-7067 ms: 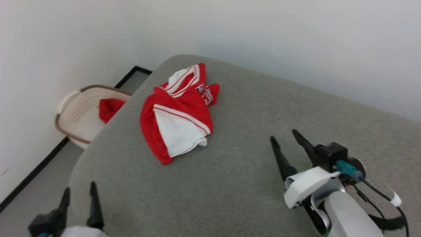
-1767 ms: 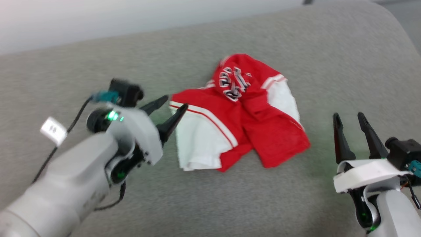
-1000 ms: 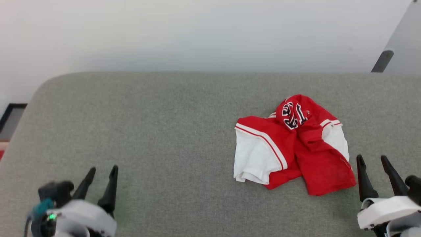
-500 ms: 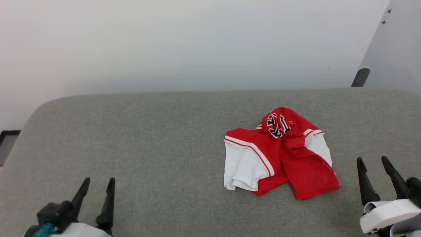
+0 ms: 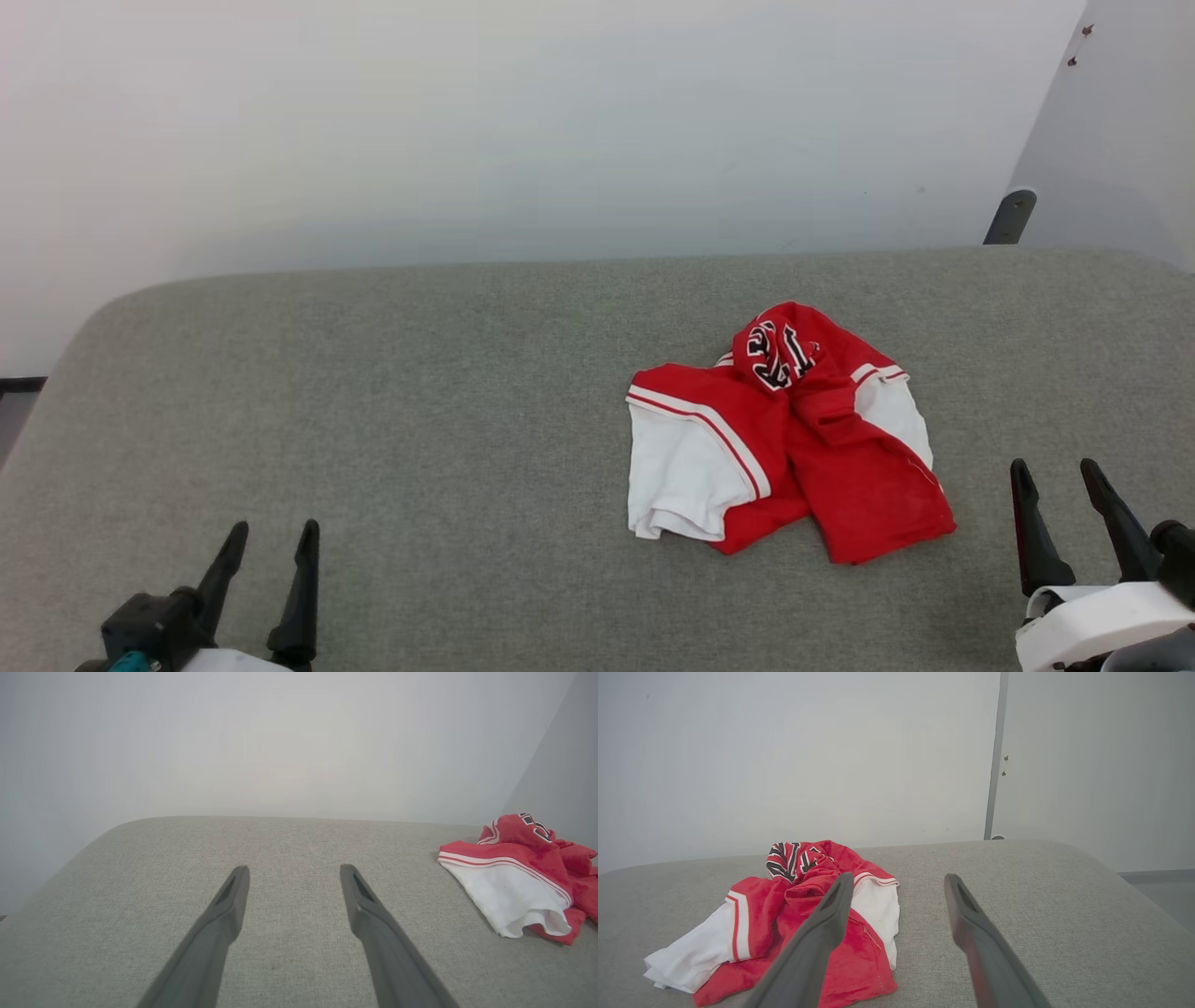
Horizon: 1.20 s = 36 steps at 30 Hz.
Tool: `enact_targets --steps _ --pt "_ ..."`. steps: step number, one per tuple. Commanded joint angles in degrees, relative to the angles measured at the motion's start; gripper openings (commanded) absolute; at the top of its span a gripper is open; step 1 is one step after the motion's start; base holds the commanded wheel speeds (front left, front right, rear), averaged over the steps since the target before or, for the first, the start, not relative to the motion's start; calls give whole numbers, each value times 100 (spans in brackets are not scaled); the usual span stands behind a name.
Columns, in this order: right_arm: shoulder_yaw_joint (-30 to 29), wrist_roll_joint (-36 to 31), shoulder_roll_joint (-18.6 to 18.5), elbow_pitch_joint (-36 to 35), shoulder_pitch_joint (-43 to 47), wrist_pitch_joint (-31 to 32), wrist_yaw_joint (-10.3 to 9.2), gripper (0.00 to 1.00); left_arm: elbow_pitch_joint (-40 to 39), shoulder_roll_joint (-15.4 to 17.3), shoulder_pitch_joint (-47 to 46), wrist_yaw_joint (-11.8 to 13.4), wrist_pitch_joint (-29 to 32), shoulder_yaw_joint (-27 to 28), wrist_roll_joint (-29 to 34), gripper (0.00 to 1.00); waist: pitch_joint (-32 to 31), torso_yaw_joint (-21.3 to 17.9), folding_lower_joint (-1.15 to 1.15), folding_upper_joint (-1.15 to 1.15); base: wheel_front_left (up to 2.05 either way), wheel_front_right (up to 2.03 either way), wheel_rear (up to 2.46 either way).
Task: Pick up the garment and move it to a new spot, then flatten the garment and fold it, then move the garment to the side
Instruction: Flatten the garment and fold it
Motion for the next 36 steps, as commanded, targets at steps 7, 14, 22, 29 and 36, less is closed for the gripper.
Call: enact_targets --steps 7,14,22,29,36 --pt "17 -9 87 -14 -94 8 -2 100 123 3 -291 -94 101 -156 6 100 58 -55 0 0 0 0 0" --pt "45 0 166 -19 -202 -32 -2 100 719 235 -1720 -131 2050 -1045 -404 100 301 -142 0 0 0 0 0" --pt "136 -24 257 135 -481 -84 -2 100 1289 175 -3350 -127 4679 -2206 -1882 100 739 -621 0 0 0 0 0" --pt "164 15 334 210 -671 -118 -2 100 1843 -33 -4120 -128 5859 -2676 -2465 100 1128 -1087 0 0 0 0 0" --pt "196 75 466 133 -851 -124 -2 100 2474 -134 -4341 -129 6187 -2924 -2699 100 1464 -1452 0 0 0 0 0"
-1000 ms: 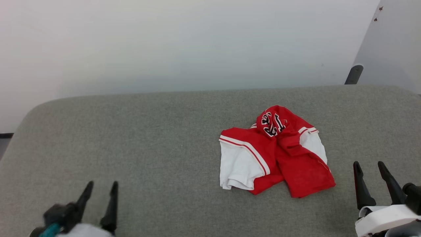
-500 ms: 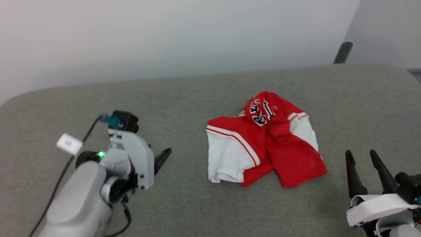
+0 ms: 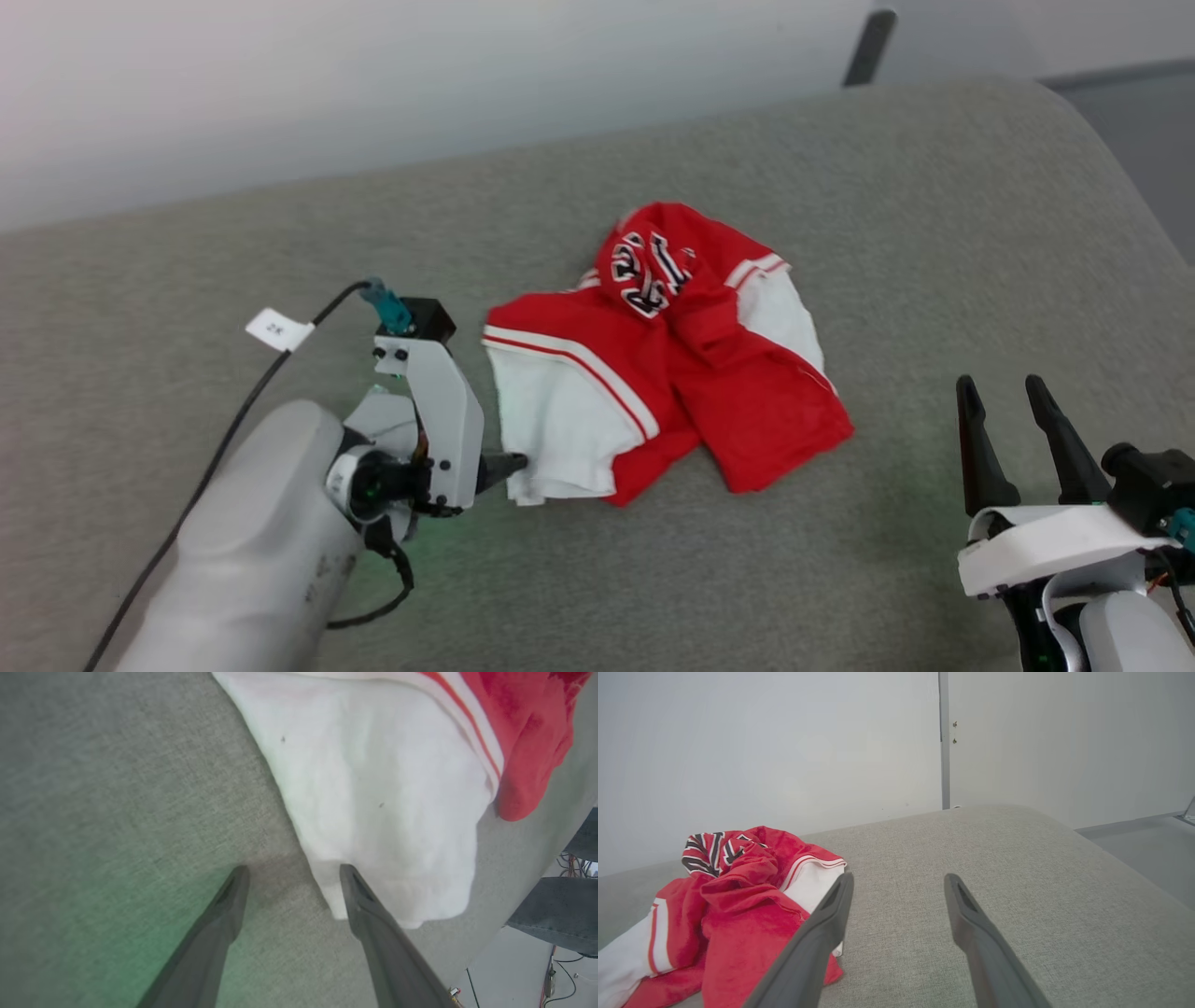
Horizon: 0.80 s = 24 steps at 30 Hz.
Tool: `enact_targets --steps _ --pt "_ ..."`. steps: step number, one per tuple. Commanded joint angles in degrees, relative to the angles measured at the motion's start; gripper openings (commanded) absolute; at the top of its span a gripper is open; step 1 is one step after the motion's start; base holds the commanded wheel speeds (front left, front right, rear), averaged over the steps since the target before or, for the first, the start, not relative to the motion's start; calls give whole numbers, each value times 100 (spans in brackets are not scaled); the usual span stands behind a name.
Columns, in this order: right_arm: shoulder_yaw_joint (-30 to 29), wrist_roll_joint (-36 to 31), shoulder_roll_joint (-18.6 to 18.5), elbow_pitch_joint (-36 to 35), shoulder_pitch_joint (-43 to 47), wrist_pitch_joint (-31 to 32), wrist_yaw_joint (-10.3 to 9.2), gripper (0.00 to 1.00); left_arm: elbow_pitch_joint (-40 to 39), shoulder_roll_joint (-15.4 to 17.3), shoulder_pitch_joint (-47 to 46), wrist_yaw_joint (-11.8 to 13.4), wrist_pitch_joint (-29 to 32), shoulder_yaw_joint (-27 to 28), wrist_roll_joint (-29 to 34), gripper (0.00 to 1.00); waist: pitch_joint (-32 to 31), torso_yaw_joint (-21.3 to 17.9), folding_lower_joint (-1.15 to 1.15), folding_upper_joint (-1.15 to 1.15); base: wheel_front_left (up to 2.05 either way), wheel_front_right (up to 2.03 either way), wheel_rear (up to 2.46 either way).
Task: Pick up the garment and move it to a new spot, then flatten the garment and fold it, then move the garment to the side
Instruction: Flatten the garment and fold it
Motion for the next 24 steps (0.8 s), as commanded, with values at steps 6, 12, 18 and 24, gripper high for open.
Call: enact_targets --steps 6,12,18,24 --pt "-40 26 70 -38 -54 -28 -2 100 289 -44 -12 13 205 -80 -422 92 379 -342 0 0 0 0 0" --pt "-43 8 115 -27 -119 -30 -2 100 306 -228 18 11 270 -102 -792 0 364 -286 0 0 0 0 0" --pt "-64 -6 122 -19 -111 -29 -2 100 350 174 -260 17 -60 -149 -725 0 275 -119 0 0 0 0 0" --pt "-53 6 156 -13 -45 -30 -2 100 461 821 -675 33 -280 -58 -500 0 212 -25 0 0 0 0 0"
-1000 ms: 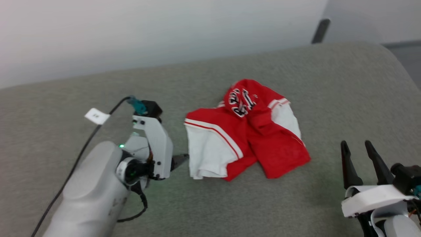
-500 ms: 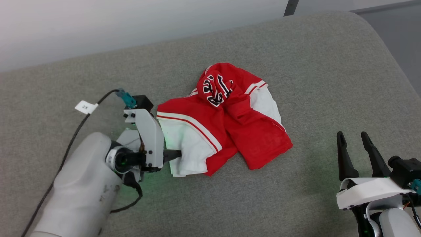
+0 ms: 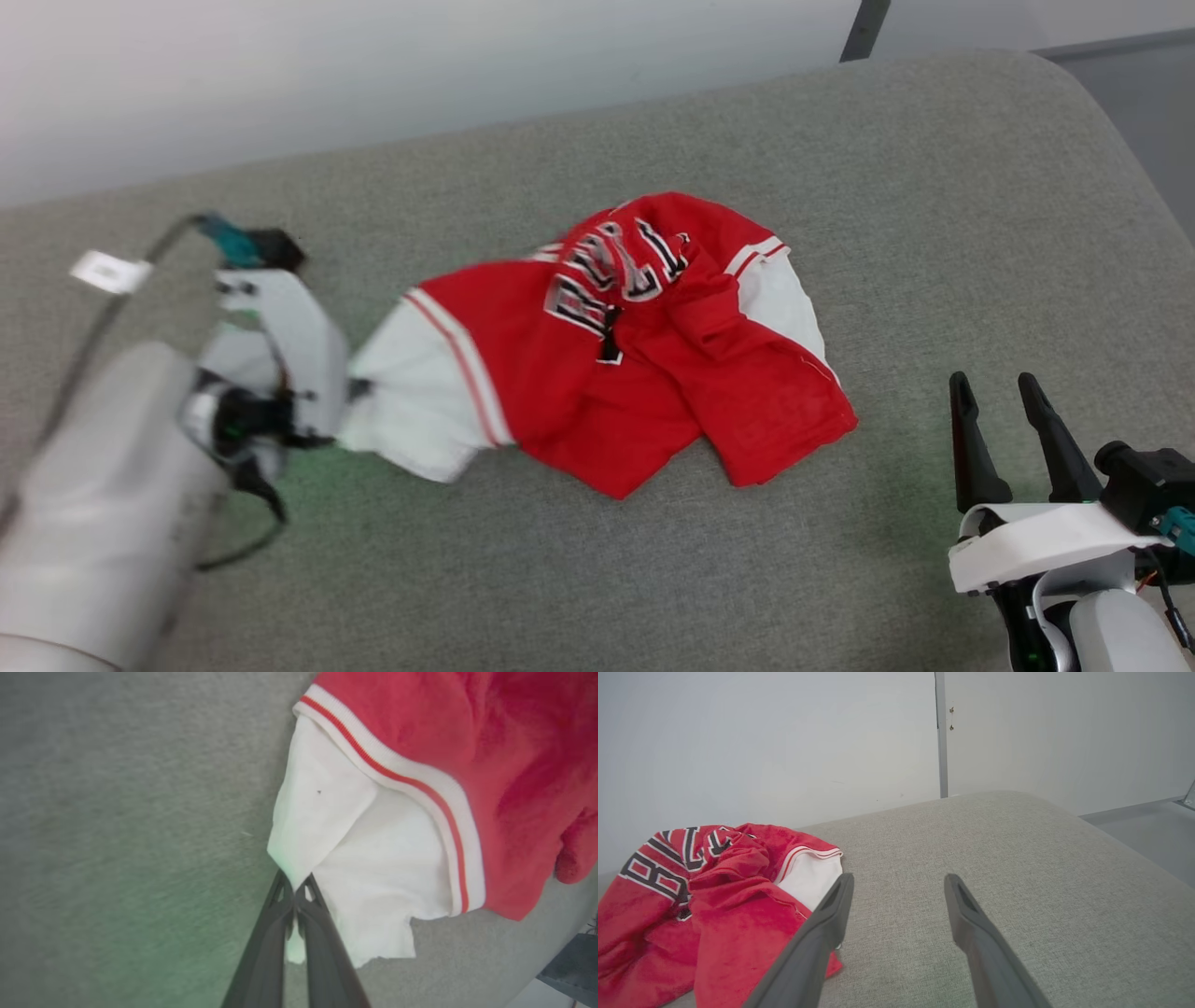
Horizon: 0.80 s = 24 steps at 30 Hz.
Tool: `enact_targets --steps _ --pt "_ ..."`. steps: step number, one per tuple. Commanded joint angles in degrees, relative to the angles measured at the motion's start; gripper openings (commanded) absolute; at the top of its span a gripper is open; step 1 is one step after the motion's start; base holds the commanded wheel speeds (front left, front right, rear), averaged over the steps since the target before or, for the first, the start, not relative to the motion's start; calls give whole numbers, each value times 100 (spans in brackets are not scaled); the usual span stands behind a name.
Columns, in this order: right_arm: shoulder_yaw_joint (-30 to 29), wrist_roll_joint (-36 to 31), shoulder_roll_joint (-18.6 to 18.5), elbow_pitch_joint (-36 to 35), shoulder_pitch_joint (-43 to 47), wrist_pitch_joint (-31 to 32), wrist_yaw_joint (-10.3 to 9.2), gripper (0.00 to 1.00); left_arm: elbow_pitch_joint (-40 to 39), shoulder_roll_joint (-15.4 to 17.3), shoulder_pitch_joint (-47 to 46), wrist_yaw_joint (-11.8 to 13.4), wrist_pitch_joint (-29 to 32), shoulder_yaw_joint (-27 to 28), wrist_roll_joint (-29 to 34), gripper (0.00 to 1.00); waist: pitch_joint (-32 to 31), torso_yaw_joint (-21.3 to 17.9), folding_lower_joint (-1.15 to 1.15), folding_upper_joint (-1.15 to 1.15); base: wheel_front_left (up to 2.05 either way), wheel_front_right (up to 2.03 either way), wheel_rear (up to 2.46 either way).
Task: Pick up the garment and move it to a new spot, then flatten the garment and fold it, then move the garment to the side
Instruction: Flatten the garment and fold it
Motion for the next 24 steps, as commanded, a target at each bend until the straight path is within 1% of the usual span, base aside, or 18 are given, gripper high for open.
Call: enact_targets --steps 1,7,11,14,16,18,19,20,21,24 --pt "9 3 16 8 4 -30 -2 100 10 55 -113 34 0 14 63 0 -19 19 0 0 0 0 0" --pt "52 64 49 11 28 -30 -2 100 82 597 -424 209 43 -20 367 0 29 -20 0 0 0 0 0" --pt "42 81 37 3 -13 -30 -2 100 177 845 -514 435 -146 -74 632 0 97 -114 0 0 0 0 0" --pt "8 78 23 -3 -26 -30 -2 100 288 919 -437 594 -358 -72 742 0 141 -171 0 0 0 0 0" --pt "-1 81 6 -4 -24 -30 -2 100 380 901 -338 612 -459 -78 733 0 164 -188 0 0 0 0 0" --pt "6 71 -31 16 -30 -30 -2 100 478 876 -286 579 -599 -55 706 0 171 -181 0 0 0 0 0" --pt "32 65 -59 29 -46 -30 -2 100 518 831 -258 543 -677 -32 670 18 161 -163 0 0 0 0 0" --pt "73 56 -100 40 -71 -30 -2 100 538 784 -242 522 -796 9 627 65 148 -141 0 0 0 0 0" --pt "120 48 -150 57 -105 -30 -2 100 542 742 -222 486 -938 59 584 100 133 -115 0 0 0 0 0" --pt "396 104 -373 163 -210 -29 -2 100 428 621 -74 414 -1414 103 566 100 80 20 0 0 0 0 0"
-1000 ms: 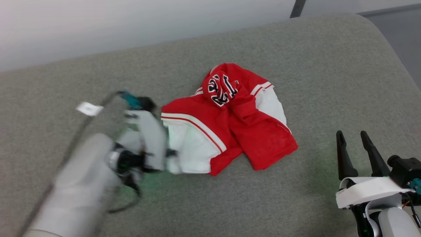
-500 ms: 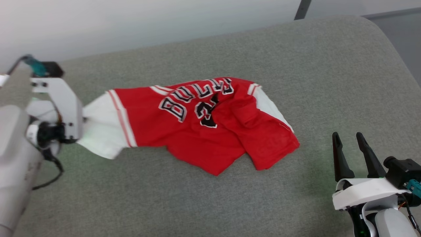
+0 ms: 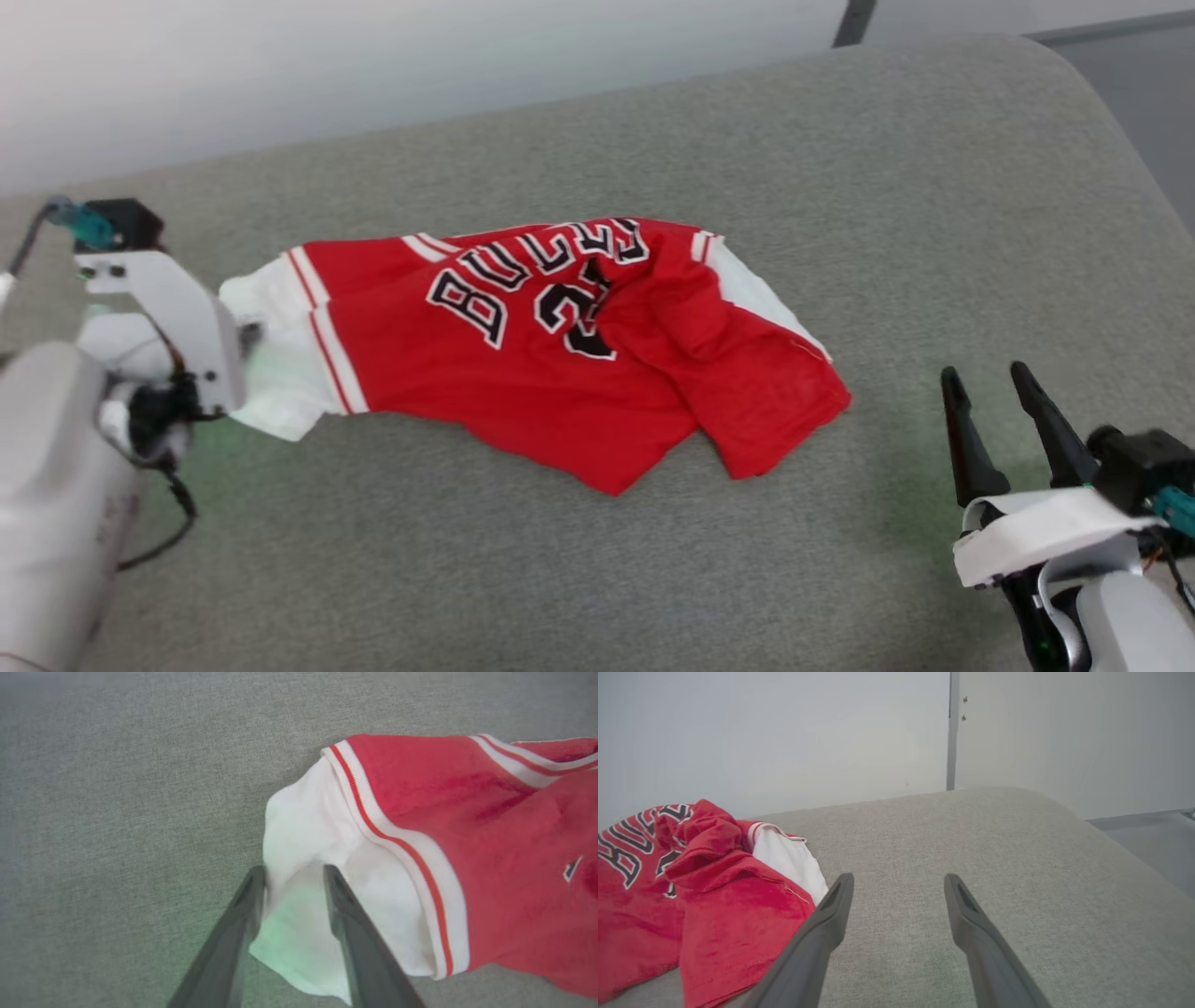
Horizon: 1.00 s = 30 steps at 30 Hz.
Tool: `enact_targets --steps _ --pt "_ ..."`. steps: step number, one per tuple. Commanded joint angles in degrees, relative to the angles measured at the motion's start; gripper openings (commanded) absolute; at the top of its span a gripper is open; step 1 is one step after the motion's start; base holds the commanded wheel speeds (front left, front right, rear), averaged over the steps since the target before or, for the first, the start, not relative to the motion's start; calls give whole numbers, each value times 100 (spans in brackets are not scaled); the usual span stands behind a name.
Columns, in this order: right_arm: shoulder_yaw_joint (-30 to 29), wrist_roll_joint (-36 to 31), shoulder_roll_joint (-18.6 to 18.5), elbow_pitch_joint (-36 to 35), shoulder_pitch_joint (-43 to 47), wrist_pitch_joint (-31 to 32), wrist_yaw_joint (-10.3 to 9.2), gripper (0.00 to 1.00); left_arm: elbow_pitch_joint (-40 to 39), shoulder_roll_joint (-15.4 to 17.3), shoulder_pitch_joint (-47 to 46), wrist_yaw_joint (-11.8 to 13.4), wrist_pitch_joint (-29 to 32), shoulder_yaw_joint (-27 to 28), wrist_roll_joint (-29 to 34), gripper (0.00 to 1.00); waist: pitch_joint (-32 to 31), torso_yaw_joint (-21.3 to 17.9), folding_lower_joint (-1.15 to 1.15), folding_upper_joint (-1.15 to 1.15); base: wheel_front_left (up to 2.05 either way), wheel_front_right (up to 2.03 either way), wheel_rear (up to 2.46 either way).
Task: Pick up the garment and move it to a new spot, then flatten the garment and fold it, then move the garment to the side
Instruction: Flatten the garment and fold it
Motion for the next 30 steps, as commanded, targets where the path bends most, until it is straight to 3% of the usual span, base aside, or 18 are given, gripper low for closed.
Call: enact_targets --steps 1,6,11,18,24,30 --pt "152 46 -131 53 -113 17 -2 100 -72 -62 150 -42 -205 10 -1 100 -57 156 0 0 0 0 0" --pt "760 418 -768 176 -556 489 -2 100 -546 -309 510 -59 -1376 3 191 100 -120 552 0 0 0 0 0" --pt "1223 750 -1381 295 -1075 1216 -2 100 -1198 -533 1032 85 -2566 -73 485 100 -144 950 0 0 0 0 0" --pt "1901 1658 -2004 447 -1712 2604 -3 100 -2164 -686 1879 702 -3947 -218 1041 100 -118 1474 0 0 0 0 0" --pt "2463 2603 -2500 564 -2166 4026 -3 100 -2915 -761 2450 1156 -4392 -110 1291 100 40 1918 0 0 0 0 0" --pt "2781 2862 -2897 968 -2742 4659 -3 100 -3510 -866 2746 1374 -4468 42 1472 100 271 2285 0 0 0 0 0"
